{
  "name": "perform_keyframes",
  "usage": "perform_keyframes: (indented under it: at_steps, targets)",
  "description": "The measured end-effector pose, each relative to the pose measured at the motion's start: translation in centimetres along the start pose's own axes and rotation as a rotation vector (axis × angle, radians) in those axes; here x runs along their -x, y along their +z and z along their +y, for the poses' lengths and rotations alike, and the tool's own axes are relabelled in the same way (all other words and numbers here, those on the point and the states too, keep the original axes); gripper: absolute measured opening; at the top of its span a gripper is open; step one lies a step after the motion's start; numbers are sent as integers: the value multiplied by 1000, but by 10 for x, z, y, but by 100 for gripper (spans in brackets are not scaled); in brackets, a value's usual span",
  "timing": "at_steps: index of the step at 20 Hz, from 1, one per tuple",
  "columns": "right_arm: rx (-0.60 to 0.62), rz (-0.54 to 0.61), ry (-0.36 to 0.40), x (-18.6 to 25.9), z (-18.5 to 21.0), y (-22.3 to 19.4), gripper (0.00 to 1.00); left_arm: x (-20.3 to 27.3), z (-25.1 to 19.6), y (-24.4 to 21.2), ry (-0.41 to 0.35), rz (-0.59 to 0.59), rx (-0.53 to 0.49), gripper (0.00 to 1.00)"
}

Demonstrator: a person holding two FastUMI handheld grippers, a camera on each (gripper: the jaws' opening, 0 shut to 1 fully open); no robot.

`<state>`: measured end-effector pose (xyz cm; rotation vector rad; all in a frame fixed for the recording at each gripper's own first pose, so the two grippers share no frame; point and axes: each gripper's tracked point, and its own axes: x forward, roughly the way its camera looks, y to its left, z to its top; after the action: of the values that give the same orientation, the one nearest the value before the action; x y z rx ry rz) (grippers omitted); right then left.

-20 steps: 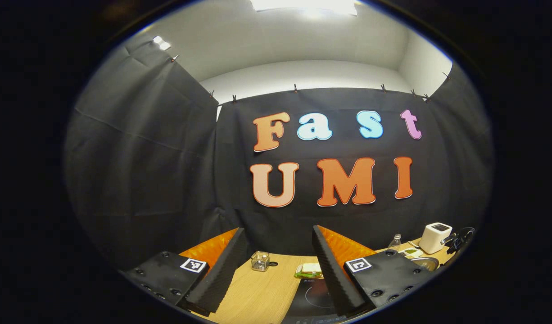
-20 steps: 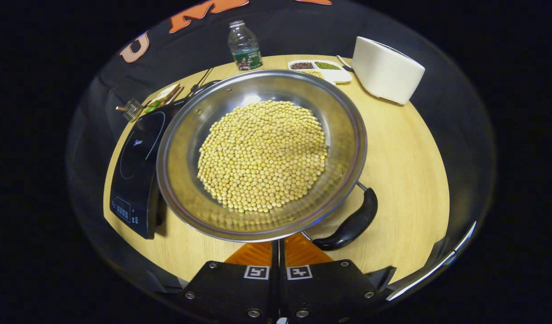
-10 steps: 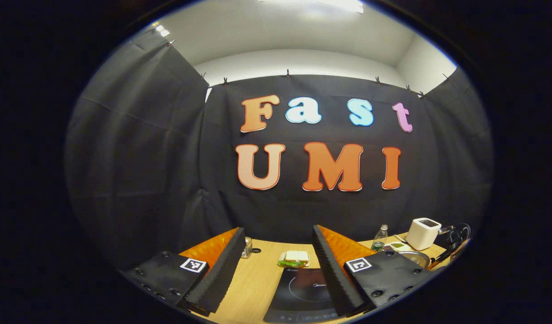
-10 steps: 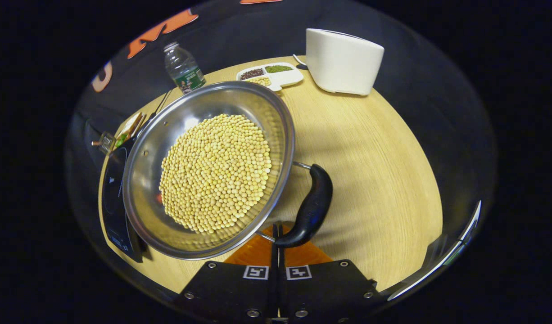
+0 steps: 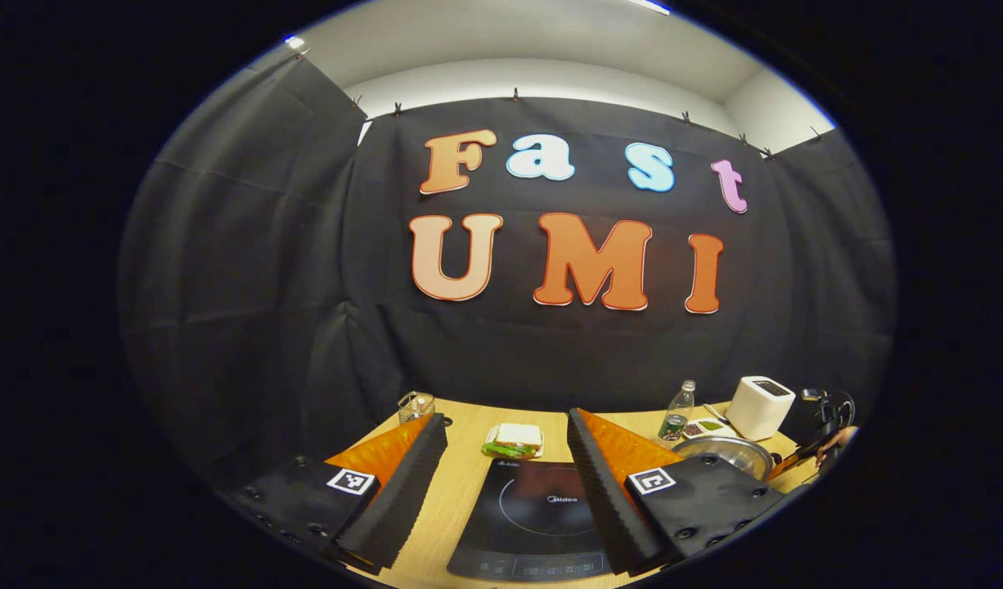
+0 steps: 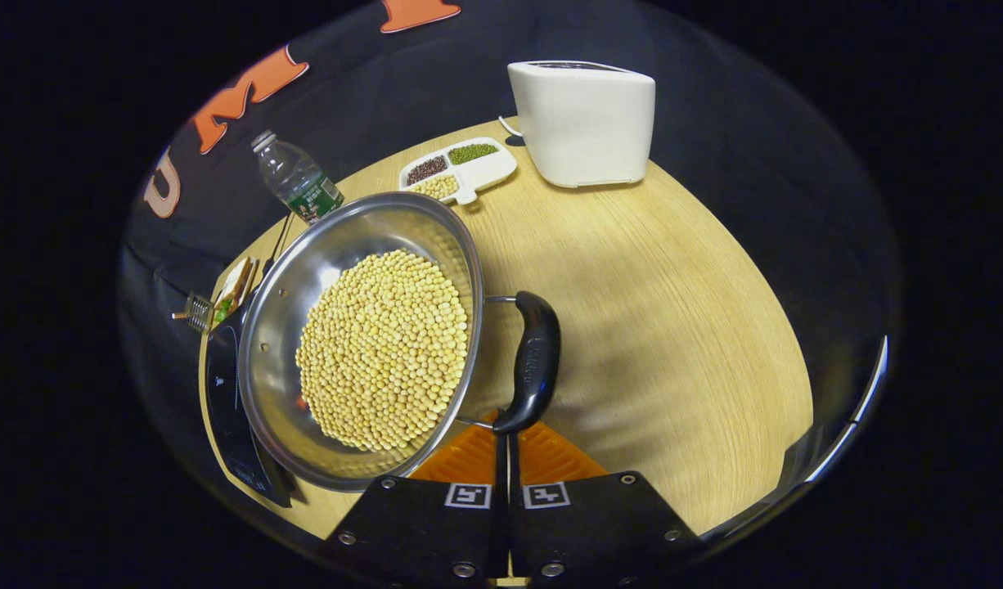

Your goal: First push the handle of the pot to place it horizontally, then grasp the pot with both hands and set it on the induction cooktop.

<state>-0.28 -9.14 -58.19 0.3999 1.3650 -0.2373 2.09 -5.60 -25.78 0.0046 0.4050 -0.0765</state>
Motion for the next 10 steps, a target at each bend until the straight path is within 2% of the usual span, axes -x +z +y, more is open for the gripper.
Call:
perform_keyframes:
  at_steps: [10]
  targets:
    - [-31,-83,-63,-11,-13,48,0,-26,-65,-44,-103,111,-27,97]
